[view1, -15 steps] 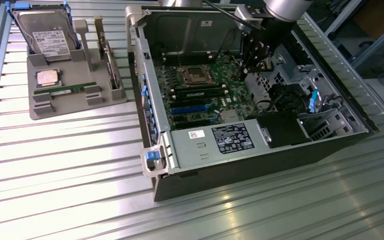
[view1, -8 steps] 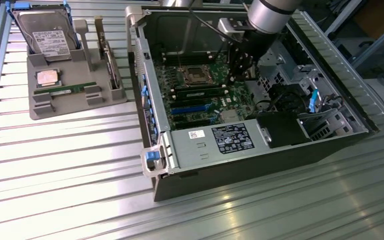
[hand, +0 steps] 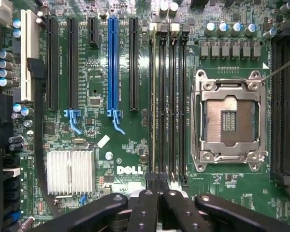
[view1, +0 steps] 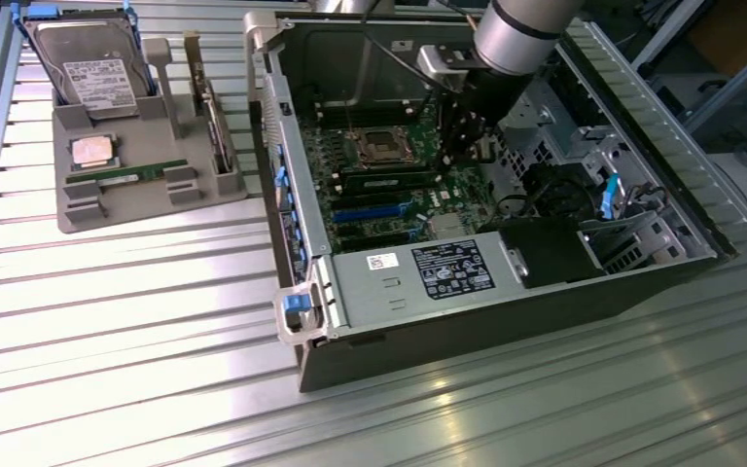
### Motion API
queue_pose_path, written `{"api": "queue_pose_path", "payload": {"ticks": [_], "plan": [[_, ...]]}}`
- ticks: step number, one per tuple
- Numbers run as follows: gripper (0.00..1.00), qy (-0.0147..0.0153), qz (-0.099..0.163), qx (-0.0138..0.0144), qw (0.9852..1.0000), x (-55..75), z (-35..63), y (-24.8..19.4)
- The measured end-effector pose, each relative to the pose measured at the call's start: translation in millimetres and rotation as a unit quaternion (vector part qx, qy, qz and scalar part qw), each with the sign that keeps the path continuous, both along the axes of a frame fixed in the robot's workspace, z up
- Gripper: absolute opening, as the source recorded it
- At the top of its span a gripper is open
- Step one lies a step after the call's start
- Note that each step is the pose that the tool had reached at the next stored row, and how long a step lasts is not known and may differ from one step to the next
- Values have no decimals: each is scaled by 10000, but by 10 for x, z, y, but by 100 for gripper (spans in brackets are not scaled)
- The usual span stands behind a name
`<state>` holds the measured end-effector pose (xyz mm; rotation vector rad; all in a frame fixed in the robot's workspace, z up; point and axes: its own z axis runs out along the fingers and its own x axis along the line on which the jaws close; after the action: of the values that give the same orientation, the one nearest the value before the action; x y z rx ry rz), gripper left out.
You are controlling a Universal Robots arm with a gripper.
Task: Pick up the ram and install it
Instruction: 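Press down the ram until it locks into place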
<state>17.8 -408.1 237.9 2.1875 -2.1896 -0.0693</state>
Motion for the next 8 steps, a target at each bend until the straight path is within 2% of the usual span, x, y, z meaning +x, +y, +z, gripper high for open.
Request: {"api": "queue_pose_path", "payload": {"ticks": [1, 2, 8], "plan": [[11, -2, 0, -3, 10000, 0, 78, -1], [11, -5, 0, 2, 10000, -11, 89, 0], [11, -6, 0, 1, 10000, -461, 82, -1]]}}
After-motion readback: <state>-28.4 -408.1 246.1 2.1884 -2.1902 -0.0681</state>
